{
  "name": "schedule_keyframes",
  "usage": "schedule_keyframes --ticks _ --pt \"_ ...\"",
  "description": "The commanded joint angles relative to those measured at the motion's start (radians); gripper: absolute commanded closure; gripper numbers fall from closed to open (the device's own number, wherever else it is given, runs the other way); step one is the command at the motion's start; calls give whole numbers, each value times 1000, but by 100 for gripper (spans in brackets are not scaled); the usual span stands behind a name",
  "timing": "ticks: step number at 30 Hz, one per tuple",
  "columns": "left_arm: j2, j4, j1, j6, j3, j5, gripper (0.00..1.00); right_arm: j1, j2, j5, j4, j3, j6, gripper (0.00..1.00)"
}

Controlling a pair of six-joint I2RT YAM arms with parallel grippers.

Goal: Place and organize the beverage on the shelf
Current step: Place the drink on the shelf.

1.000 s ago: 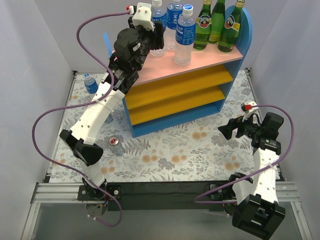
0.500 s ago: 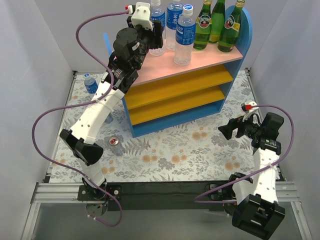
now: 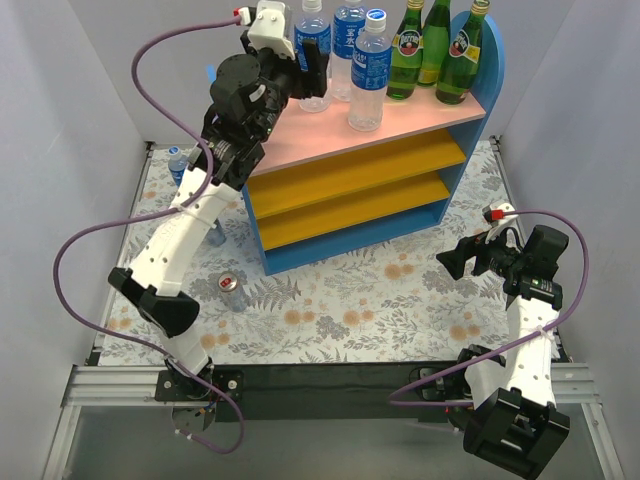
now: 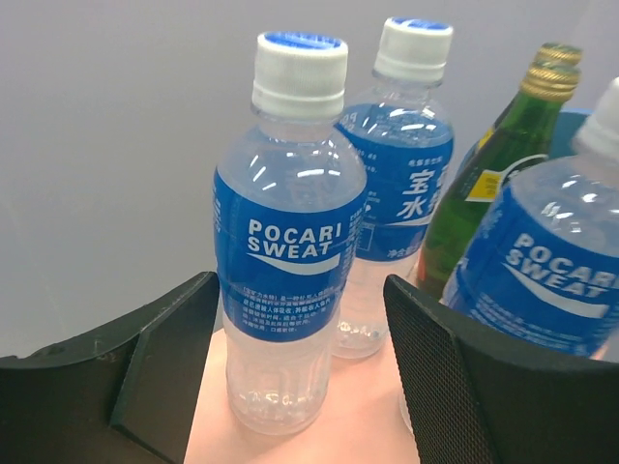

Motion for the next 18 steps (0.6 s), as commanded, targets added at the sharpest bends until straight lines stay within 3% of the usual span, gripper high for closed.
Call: schedule_keyframes --ticks 1,10,18 --pt "-138 -2 6 -33 -11 56 32 -7 -2 -33 27 -6 -13 2" --pt "-285 -10 6 -32 -80 39 32 -9 -11 -54 16 -8 -36 2" --pt "-455 71 9 105 -258 -276 32 -10 -9 -65 10 -9 -47 2"
